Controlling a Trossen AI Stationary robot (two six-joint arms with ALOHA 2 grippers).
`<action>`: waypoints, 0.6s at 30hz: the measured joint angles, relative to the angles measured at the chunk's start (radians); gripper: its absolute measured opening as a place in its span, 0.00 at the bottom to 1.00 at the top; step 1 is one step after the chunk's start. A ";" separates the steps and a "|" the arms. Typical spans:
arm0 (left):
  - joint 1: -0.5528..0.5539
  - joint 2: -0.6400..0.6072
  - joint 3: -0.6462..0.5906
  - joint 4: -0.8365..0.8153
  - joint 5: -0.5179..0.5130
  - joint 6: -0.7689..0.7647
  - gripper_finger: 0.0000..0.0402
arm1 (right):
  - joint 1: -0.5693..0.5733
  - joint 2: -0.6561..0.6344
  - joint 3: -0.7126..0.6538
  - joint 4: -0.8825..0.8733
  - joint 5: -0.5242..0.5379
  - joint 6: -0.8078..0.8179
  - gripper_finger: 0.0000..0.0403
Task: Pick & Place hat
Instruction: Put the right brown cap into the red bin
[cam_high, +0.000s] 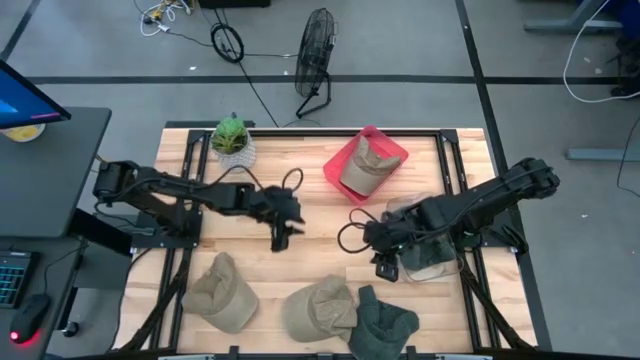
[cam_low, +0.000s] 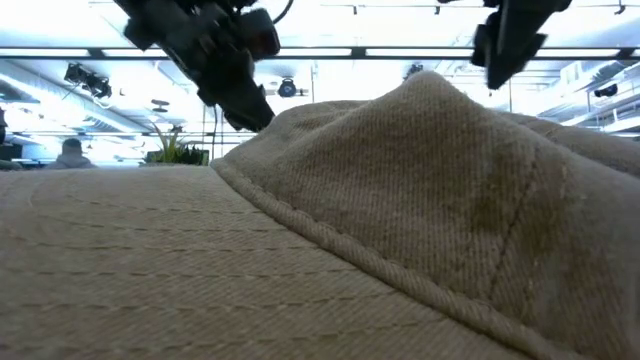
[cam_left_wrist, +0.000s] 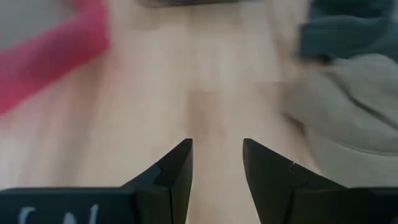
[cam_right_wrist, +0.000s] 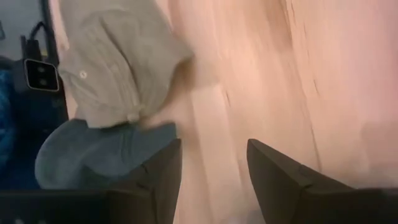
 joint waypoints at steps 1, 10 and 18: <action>-0.023 0.000 0.000 0.000 0.000 -0.010 0.36 | 0.000 0.000 -0.012 0.032 0.006 -0.037 0.45; -0.175 0.000 0.000 0.002 -0.011 -0.251 0.34 | 0.000 0.014 -0.214 0.578 0.029 -0.335 0.45; -0.235 0.000 0.000 0.023 -0.024 -0.286 0.28 | 0.001 0.236 -0.257 0.989 -0.062 -0.447 0.45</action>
